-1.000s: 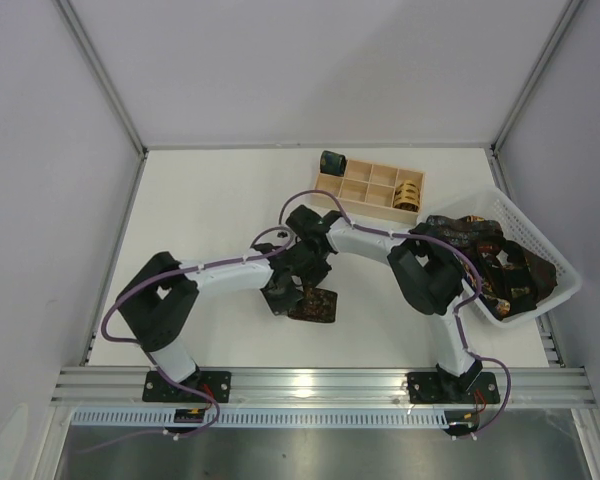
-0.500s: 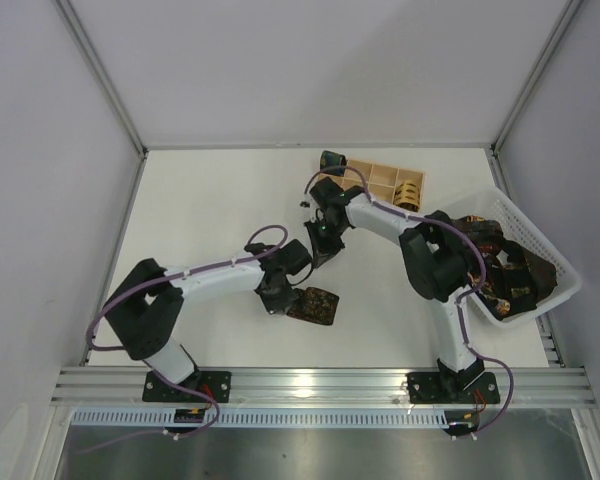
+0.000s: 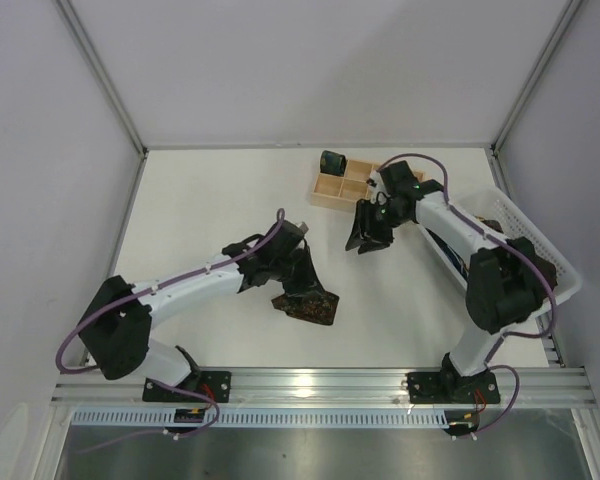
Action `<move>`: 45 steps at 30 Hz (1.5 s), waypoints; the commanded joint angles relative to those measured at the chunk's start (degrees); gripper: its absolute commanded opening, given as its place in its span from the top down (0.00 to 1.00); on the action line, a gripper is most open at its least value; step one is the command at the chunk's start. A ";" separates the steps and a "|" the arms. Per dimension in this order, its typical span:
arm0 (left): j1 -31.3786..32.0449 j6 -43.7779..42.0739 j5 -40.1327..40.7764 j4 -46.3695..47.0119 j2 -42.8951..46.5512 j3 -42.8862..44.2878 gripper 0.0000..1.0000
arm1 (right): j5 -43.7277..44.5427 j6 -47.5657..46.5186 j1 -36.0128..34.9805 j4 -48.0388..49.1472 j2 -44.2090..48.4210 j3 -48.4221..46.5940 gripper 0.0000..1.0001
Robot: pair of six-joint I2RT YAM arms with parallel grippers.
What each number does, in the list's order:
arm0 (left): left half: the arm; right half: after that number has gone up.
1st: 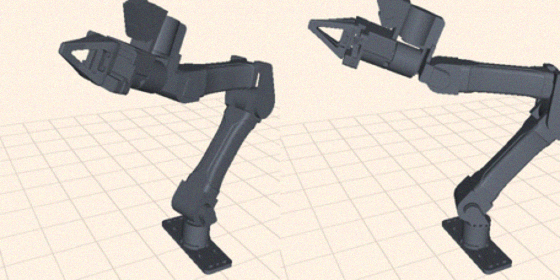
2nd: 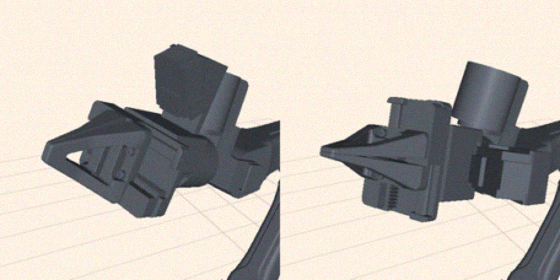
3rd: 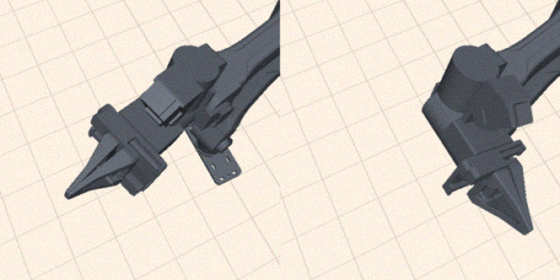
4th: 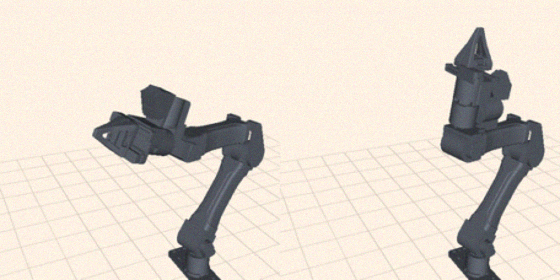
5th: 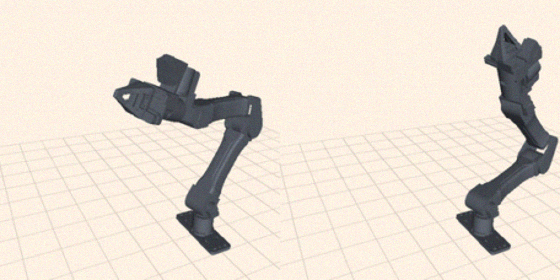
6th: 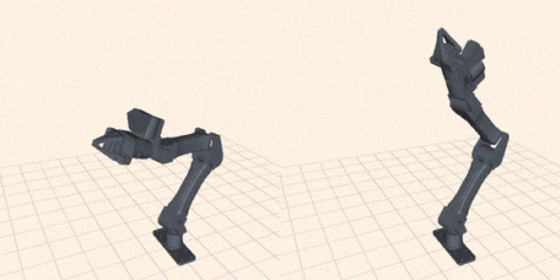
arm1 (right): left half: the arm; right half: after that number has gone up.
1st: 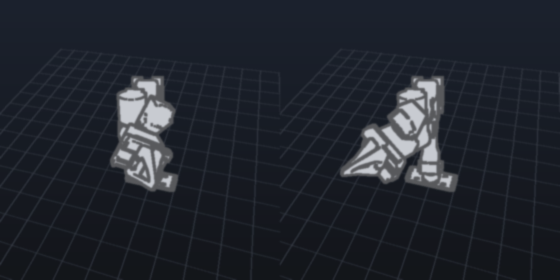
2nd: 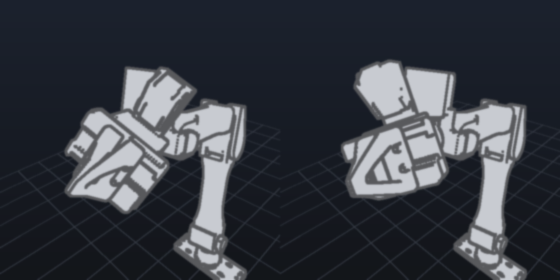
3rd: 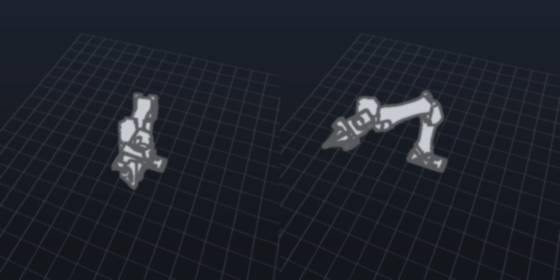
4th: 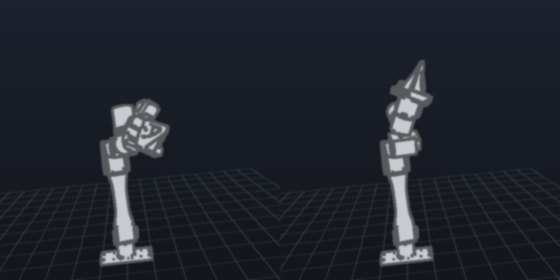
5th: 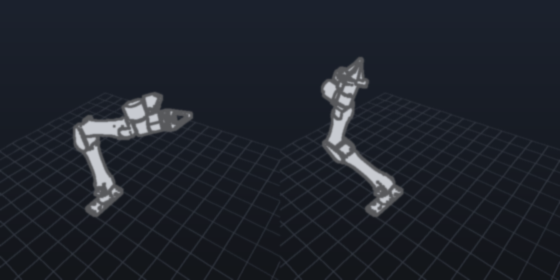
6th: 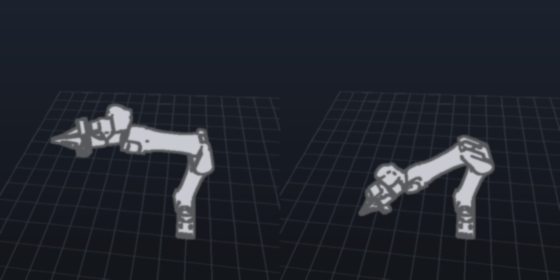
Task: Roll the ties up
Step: Place the rolled tie into the container
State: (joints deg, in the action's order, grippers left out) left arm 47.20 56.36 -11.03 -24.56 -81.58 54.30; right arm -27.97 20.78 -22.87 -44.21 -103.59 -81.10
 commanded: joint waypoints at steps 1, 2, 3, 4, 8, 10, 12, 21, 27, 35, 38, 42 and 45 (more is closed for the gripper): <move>-1.14 -5.64 -12.34 7.86 -3.83 0.71 0.94 | -4.19 3.39 2.91 0.69 7.51 7.60 0.50; -1.49 -6.86 -14.44 7.51 -4.98 1.24 0.94 | -6.29 4.09 3.10 3.75 10.05 12.50 0.40; -1.84 -7.40 -15.07 6.03 -5.86 1.50 0.95 | -7.62 4.79 3.18 5.52 11.64 14.63 0.33; -2.28 -8.27 -15.42 5.75 -6.74 1.51 0.95 | -9.11 5.58 2.92 8.75 13.05 16.39 0.19; -5.18 -10.99 -16.48 3.73 -6.31 0.63 0.94 | -11.31 12.61 2.57 20.27 22.44 29.29 0.00; -6.24 -12.58 -17.27 3.20 -6.22 -0.07 0.94 | -12.02 16.57 1.70 25.81 24.13 32.49 0.00; -7.55 -13.64 -18.32 2.41 -7.01 -0.34 0.94 | -10.89 18.07 0.38 27.85 25.27 35.20 0.00; -9.23 -16.72 -20.88 3.37 -7.10 -3.50 0.94 | -8.68 21.93 -5.86 33.21 20.72 37.59 0.11; -10.55 -17.42 -21.14 3.55 -7.54 -5.08 0.94 | -6.67 24.40 -8.67 36.11 18.69 38.30 0.32; -13.98 -19.62 -20.88 3.64 -9.20 -6.84 0.95 | -7.54 26.16 -12.54 42.70 15.36 41.02 0.11; -14.33 -20.06 -20.61 4.16 -10.08 -7.28 0.96 | -7.72 27.65 -13.69 46.73 12.90 41.28 0.11; -14.50 -20.24 -20.53 4.69 -10.70 -7.55 0.96 | -7.54 29.76 -14.74 50.97 9.73 41.20 0.11; -14.85 -20.41 -20.35 4.96 -11.05 -7.63 0.96 | -7.37 31.08 -15.27 52.20 7.71 40.41 0.11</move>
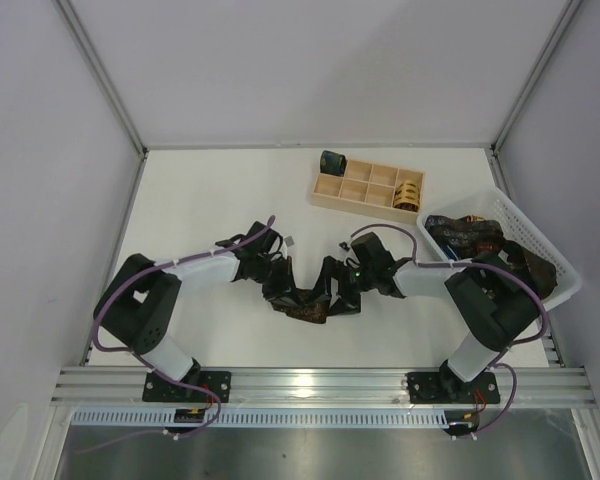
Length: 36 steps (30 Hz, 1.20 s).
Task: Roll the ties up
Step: Place the rolled tie into the container
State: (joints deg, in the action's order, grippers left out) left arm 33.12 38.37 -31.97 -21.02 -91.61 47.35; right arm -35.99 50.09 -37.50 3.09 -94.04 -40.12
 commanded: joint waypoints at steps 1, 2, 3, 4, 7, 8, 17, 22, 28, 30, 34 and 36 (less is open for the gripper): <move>-1.13 -2.42 0.68 1.50 -1.28 -0.68 0.96 | 0.92 2.38 -0.91 5.17 -2.11 -0.57 0.11; -1.22 -2.60 0.59 1.50 -1.46 -0.60 0.96 | 1.44 2.47 -1.00 5.52 -2.29 -0.57 0.11; -1.39 -2.86 0.68 1.50 -1.81 -0.42 0.96 | 1.53 2.65 -1.17 5.87 -2.29 -0.49 0.11; -1.57 -2.95 0.68 1.50 -1.90 -0.33 0.96 | 1.71 2.65 -1.18 5.96 -2.46 -0.40 0.10; -2.36 -3.48 0.59 1.06 -2.17 0.02 0.97 | 0.92 2.91 -1.44 7.01 -3.86 -0.49 0.11; -2.62 -3.65 0.50 1.06 -2.25 0.11 0.97 | 0.75 3.35 -1.61 7.62 -4.31 -0.49 0.11; -3.50 -4.36 0.15 0.89 -3.31 0.28 0.97 | 3.02 7.92 -4.08 12.11 -6.77 -0.14 0.19; -3.51 -4.53 0.32 0.89 -3.31 0.02 0.97 | 6.01 9.59 -4.16 9.48 -6.95 -1.27 0.31; -3.68 -4.44 -0.11 1.15 -3.05 0.11 0.97 | 10.14 8.37 -4.52 -2.81 -8.00 -8.20 0.74; -3.77 -4.53 0.15 0.28 -1.74 0.98 0.96 | 12.33 5.39 -4.60 -10.80 -8.26 -11.98 0.99; -3.86 -6.11 7.50 -5.25 3.78 4.58 0.81 | 17.17 -3.84 -3.55 -30.36 -9.49 -26.20 1.00; -3.94 -6.90 10.24 -7.10 6.87 6.08 0.70 | 19.02 -9.11 -1.46 -38.90 -11.33 -36.57 1.00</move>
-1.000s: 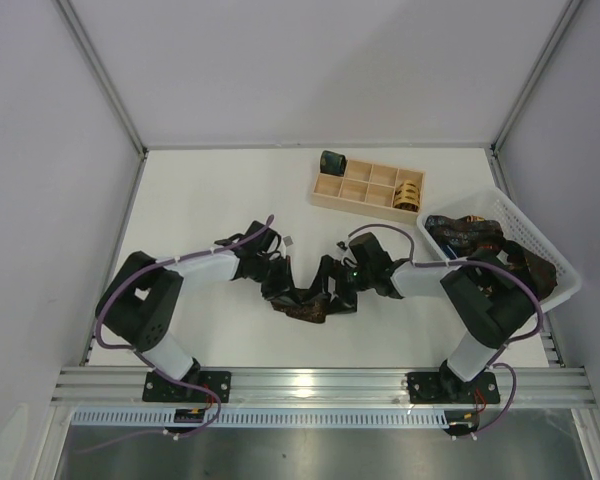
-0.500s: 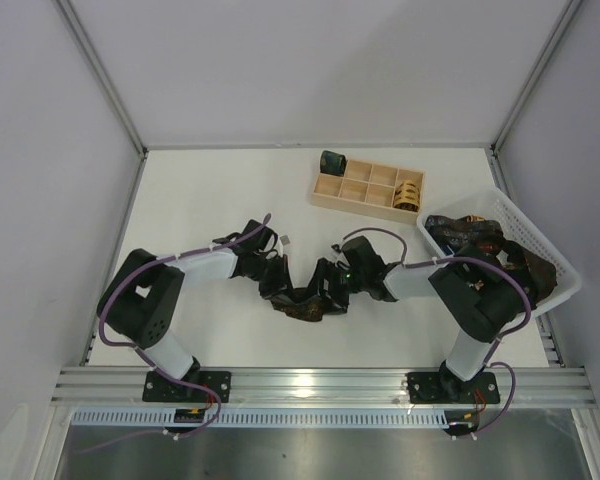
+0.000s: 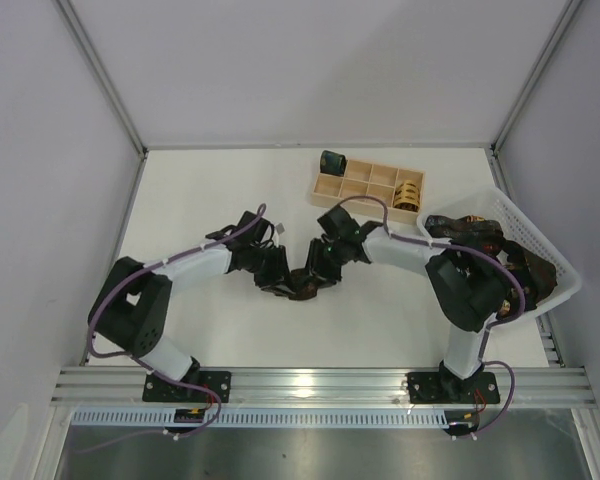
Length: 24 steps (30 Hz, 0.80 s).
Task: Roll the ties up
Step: Place the rolled tie into the container
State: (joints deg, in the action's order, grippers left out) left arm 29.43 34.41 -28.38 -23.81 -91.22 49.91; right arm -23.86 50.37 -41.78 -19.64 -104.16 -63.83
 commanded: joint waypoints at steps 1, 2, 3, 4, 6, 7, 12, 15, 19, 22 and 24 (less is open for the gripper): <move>-0.34 -2.95 7.98 -4.40 8.06 3.70 0.65 | 7.42 -10.72 3.63 -16.22 -1.22 -16.20 1.00; -0.43 -2.95 9.12 -4.14 10.86 3.62 0.59 | 6.81 -12.47 4.77 -20.22 -2.96 -22.41 1.00; -0.51 -3.04 8.87 -3.79 11.84 3.35 0.58 | 5.94 -15.45 5.91 -22.09 -4.28 -25.43 1.00; -0.51 -3.21 8.70 -3.00 12.55 3.18 0.57 | 5.58 -16.96 8.36 -25.50 -5.34 -28.07 1.00; -0.51 -3.65 7.12 -2.38 12.91 2.74 0.57 | 3.82 -20.81 10.83 -27.81 -8.86 -36.16 1.00; -0.60 -3.74 5.72 -1.68 12.47 1.95 0.58 | 3.90 -21.97 13.37 -30.61 -11.39 -42.19 1.00; -0.60 -2.95 1.41 2.54 12.03 -1.83 0.59 | 0.14 -29.26 20.76 -36.78 -20.35 -60.03 1.00; -0.60 -2.95 -0.44 3.86 12.03 -3.15 0.58 | -1.19 -32.96 24.98 -44.49 -27.64 -74.44 1.00; -0.78 -3.30 -1.06 3.95 11.86 -3.59 0.57 | -4.08 -33.06 30.78 -50.84 -32.86 -82.68 1.00; -0.95 -3.13 -2.20 4.83 11.33 -4.12 0.57 | -5.85 -34.19 34.21 -53.39 -32.77 -79.79 1.00; -1.04 -3.39 -2.64 5.18 10.80 -4.12 0.57 | -6.90 -35.33 36.06 -54.54 -32.16 -78.21 1.00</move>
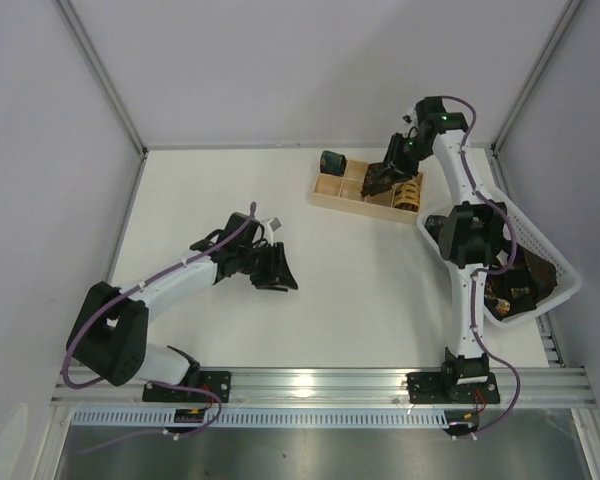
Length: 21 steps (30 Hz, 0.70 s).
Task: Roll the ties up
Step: Place the rolled tie into the container
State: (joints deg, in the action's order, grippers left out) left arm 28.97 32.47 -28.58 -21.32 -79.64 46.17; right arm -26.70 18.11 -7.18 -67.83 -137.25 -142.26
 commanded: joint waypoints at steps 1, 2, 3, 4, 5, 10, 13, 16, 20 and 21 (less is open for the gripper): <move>-0.67 -1.62 -2.62 2.60 -1.31 -0.21 0.57 | -3.80 -3.51 2.08 -6.61 0.93 0.66 1.00; -0.76 -1.79 -2.71 2.60 -1.57 -0.03 0.57 | -2.84 -3.61 2.43 -7.05 1.02 0.75 1.00; -0.93 -1.97 -2.71 2.60 -1.84 0.06 0.57 | -2.75 -3.43 3.48 -6.88 1.02 1.10 1.00; -0.93 -2.06 -3.15 2.86 -2.45 0.14 0.57 | -3.44 -3.26 3.75 -6.35 1.19 1.54 1.00; -1.11 -2.06 -3.32 2.95 -2.80 0.23 0.57 | -3.54 -3.08 3.93 -6.17 0.85 1.46 1.00; -1.20 -2.32 -4.12 3.04 -4.65 1.81 0.57 | -2.84 -2.47 3.58 -8.37 -3.10 -0.92 1.00; -1.37 -2.41 -4.38 3.04 -5.44 1.90 0.57 | -1.86 -0.53 3.40 -7.06 -3.90 -0.48 1.00; -1.72 -2.41 -4.38 3.39 -5.71 1.38 0.57 | -1.87 1.66 3.40 -4.86 -4.78 -0.92 1.00; -2.16 -2.32 -4.56 3.66 -6.41 1.02 0.57 | 1.28 3.69 3.23 -4.67 -6.88 -2.93 1.00; -2.25 -2.23 -4.64 3.66 -6.58 1.11 0.57 | 2.43 3.78 3.14 -5.11 -7.15 -4.07 1.00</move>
State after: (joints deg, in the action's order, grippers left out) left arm 27.53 31.57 -31.77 -19.66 -85.78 46.19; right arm -27.14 19.99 -3.68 -73.52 -143.63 -142.28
